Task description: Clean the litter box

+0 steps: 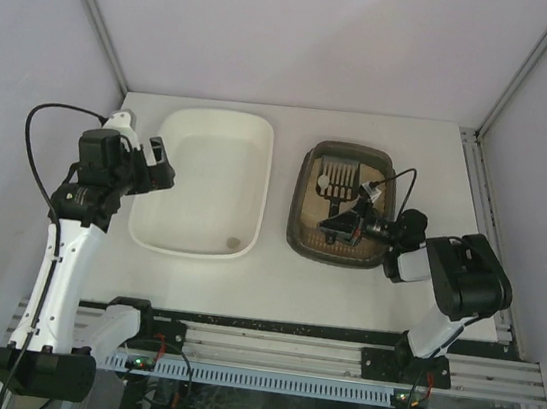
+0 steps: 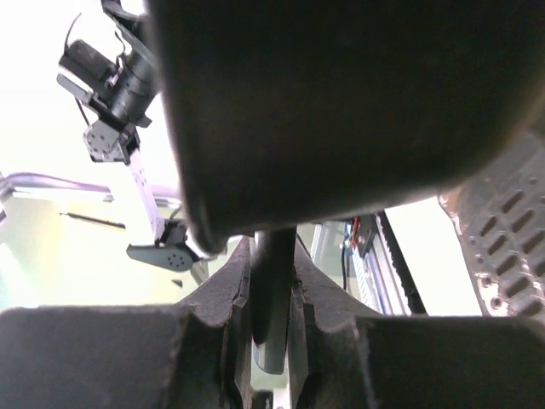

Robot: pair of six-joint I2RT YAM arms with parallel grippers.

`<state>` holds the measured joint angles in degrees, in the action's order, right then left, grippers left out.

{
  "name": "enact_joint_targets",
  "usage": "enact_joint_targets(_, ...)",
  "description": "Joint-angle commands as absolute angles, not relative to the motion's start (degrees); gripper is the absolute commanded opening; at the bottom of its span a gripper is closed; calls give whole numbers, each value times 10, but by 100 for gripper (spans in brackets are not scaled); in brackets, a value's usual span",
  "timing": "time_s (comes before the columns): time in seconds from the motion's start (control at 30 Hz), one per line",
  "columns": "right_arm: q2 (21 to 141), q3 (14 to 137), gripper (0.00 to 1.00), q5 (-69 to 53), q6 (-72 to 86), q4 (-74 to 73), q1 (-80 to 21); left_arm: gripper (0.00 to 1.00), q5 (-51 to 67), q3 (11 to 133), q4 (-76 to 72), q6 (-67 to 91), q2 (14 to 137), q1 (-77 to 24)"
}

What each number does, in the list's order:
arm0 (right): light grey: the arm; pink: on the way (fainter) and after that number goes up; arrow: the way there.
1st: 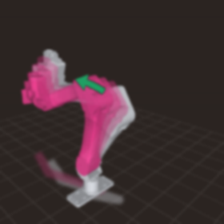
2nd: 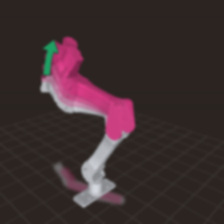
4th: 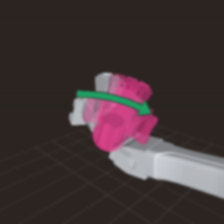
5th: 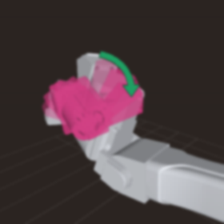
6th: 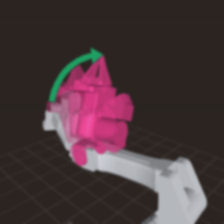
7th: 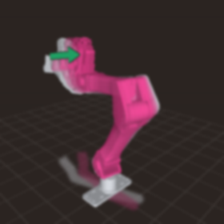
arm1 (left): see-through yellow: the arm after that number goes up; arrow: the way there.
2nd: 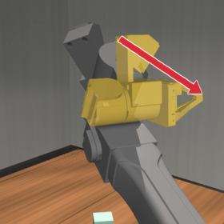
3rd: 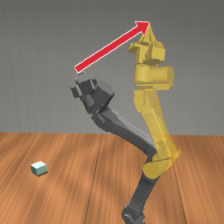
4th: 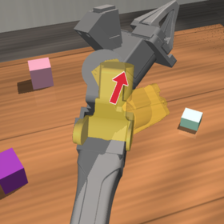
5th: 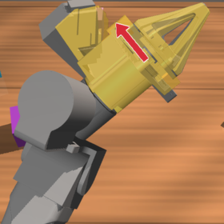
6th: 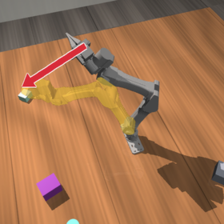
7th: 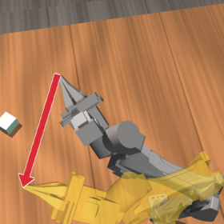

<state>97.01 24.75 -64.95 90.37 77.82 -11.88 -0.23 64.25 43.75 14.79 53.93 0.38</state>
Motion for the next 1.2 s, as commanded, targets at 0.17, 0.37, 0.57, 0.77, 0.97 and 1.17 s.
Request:
enact_joint_targets(0.17, 929, 273, 0, -642, 806, 657, -118, 100, 37, 653, 407, 120, 529, 12)
enact_joint_targets(0.37, 925, 267, 0, -634, 827, 695, -104, 99, 40, 652, 406, 117, 530, 15)
enact_joint_targets(0.57, 925, 269, 0, -627, 811, 677, -132, 99, 33, 652, 404, 116, 530, 16)
enact_joint_targets(0.77, 857, 332, 0, -595, 631, 373, -165, 97, 70, 691, 429, 81, 547, 71)
enact_joint_targets(0.97, 812, 547, 0, -429, 342, -133, -253, 85, 387, 747, 497, 83, 633, 256)
enact_joint_targets(1.17, 878, 643, 0, -401, 342, -201, -315, 86, 313, 762, 495, 84, 625, 284)
